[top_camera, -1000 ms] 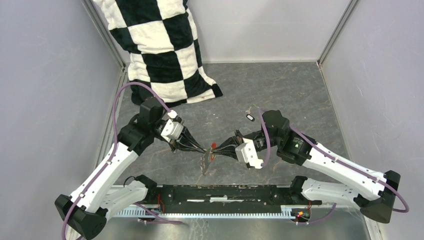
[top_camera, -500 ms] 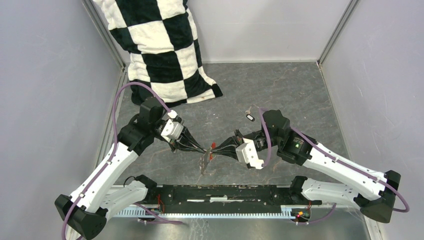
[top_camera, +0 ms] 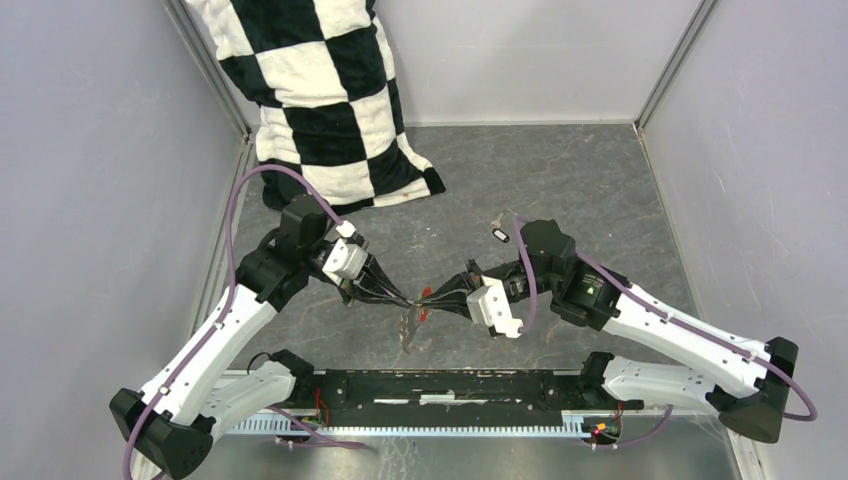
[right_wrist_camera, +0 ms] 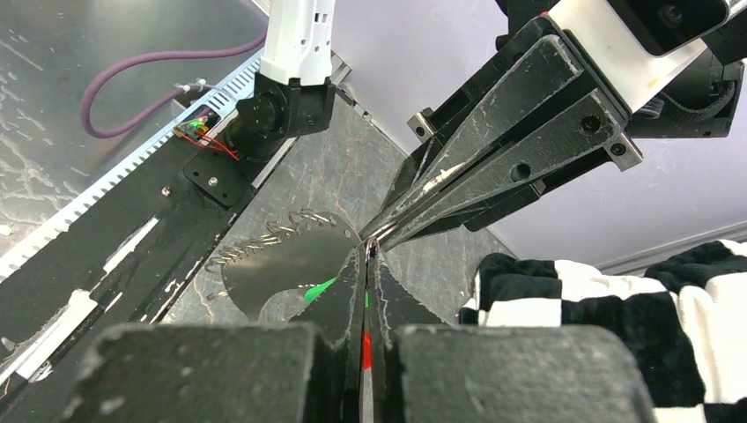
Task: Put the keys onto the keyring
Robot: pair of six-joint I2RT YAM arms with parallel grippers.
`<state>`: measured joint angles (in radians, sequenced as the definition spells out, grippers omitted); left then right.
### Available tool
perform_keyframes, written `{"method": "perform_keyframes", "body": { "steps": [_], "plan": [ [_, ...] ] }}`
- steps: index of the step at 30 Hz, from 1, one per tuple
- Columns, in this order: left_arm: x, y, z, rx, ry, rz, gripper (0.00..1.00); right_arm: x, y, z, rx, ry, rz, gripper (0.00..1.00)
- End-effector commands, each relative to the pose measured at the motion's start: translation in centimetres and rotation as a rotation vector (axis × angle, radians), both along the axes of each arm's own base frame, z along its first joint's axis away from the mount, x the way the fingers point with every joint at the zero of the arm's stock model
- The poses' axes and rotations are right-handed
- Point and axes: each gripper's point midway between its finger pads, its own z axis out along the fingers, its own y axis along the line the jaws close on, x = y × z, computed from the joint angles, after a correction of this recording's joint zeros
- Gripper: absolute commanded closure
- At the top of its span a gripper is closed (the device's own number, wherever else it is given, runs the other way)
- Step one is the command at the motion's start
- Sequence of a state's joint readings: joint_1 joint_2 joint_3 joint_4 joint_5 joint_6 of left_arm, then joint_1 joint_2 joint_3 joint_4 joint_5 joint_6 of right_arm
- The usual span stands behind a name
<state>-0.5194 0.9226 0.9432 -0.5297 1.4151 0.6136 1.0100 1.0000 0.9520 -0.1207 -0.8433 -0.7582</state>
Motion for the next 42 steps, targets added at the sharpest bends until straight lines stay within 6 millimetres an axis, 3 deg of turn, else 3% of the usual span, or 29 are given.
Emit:
{"method": "perform_keyframes", "body": {
  "steps": [1,20,42],
  "plan": [
    [0.2,-0.1,0.4,-0.023,-0.057,0.003,0.98,-0.2,0.5,2.7,0.074,-0.051,0.012,1.0],
    [0.3,-0.2,0.0,-0.015,-0.051,0.01,0.98,0.1,1.1,3.0,0.075,-0.015,0.005,1.0],
    [-0.2,0.0,0.2,-0.022,-0.047,-0.008,0.98,2.3,2.6,3.2,0.035,0.049,-0.087,1.0]
  ]
}}
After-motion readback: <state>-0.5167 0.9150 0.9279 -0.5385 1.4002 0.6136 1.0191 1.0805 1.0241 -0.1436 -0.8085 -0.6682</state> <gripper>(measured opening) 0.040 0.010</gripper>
